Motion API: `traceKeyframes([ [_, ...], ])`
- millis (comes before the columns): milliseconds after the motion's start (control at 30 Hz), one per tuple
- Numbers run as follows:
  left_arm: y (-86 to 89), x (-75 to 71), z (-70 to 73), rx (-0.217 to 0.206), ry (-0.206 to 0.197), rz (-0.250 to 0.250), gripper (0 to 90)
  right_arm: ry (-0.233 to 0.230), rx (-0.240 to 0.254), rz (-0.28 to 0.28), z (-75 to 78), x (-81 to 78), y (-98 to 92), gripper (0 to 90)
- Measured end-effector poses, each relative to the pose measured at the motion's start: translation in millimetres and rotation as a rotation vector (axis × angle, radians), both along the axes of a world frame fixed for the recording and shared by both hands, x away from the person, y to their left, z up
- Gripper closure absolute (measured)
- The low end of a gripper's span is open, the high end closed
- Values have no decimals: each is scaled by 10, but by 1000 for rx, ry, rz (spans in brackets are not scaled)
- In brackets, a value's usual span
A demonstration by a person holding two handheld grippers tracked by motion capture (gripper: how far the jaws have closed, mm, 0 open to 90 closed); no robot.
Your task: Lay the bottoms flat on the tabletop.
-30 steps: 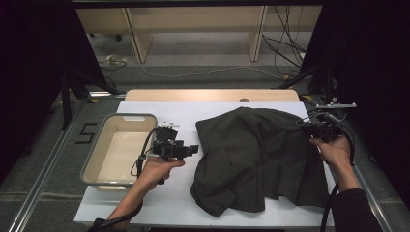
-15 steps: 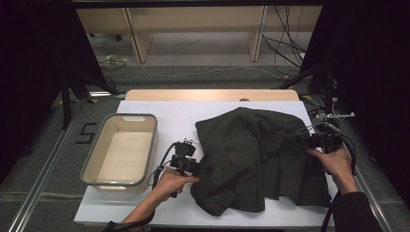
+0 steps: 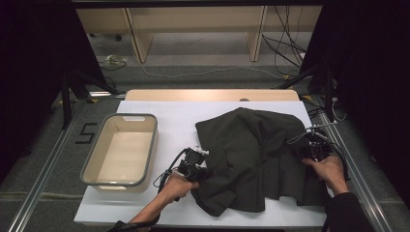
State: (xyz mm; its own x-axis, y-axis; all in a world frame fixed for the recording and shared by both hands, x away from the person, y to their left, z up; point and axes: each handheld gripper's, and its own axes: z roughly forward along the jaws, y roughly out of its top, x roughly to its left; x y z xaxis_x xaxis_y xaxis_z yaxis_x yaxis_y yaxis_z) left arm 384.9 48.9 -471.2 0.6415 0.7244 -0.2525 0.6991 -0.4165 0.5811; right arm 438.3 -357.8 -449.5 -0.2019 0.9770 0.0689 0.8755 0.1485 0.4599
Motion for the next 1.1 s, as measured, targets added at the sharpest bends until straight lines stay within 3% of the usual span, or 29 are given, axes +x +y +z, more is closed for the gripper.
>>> traceKeyframes([
  [67,41,2,34,-16,-4,-4,855,27,15,5,-46,-5,-6,652],
  [167,131,6,101,-53,-11,-2,860,53,3,50,-77,-53,33,843],
  [300,268,23,164,-87,-4,-6,864,80,12,106,-26,-196,81,857],
  [467,391,25,239,-103,-1,-6,866,110,22,131,-5,-373,73,856],
  [600,550,-32,297,-74,-25,-4,866,122,55,155,43,-541,66,856],
  [667,646,-78,289,-73,-11,-5,866,123,63,193,54,-649,80,856],
  [800,709,-151,259,-62,-4,-8,865,131,74,203,85,-790,99,847],
  [867,686,-159,256,-50,-8,-4,857,133,79,209,90,-826,114,816],
  [900,669,-163,261,-32,-12,12,834,136,82,206,97,-836,124,748],
  [967,655,-155,279,-27,-20,22,702,113,63,180,125,-826,125,546],
  [1033,633,-143,314,-29,-29,60,540,52,38,139,192,-798,83,433],
  [1100,596,-134,366,-26,-48,69,433,-48,50,85,304,-770,16,400],
])
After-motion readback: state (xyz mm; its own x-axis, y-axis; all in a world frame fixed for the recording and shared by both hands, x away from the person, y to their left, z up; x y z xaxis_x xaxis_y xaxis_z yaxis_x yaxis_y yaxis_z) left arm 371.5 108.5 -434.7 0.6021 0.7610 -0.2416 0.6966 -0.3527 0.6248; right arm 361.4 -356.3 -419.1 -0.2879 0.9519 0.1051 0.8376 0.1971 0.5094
